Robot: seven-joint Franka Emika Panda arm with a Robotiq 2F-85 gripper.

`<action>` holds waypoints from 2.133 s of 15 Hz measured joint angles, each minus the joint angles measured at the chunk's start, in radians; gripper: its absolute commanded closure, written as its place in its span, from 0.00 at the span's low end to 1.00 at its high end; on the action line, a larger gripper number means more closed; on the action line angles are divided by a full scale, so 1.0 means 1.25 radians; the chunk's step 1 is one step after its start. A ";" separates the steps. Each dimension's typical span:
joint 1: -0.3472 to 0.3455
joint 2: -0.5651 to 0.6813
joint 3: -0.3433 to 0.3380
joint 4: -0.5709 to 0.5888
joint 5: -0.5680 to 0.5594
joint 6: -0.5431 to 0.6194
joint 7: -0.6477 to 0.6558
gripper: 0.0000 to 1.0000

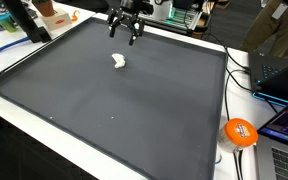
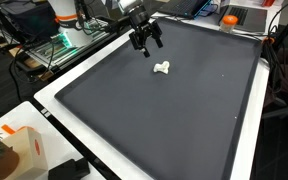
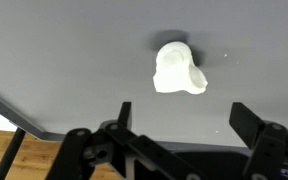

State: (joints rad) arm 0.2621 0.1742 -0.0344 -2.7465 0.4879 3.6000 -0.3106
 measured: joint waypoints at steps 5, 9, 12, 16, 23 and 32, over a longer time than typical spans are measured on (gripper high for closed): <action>0.055 -0.078 -0.145 0.014 0.123 -0.274 -0.290 0.00; 0.141 -0.035 -0.331 0.046 -0.048 -0.409 -0.297 0.00; 0.205 -0.062 -0.421 0.111 -0.223 -0.580 -0.239 0.00; 0.210 -0.173 -0.418 0.154 -0.236 -0.723 -0.275 0.00; -0.054 -0.108 -0.127 0.191 -0.373 -0.694 0.057 0.00; -0.082 -0.202 -0.049 0.353 -0.709 -1.116 0.485 0.00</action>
State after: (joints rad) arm 0.1597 -0.0779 -0.0960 -2.3052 -0.3985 2.2052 0.2952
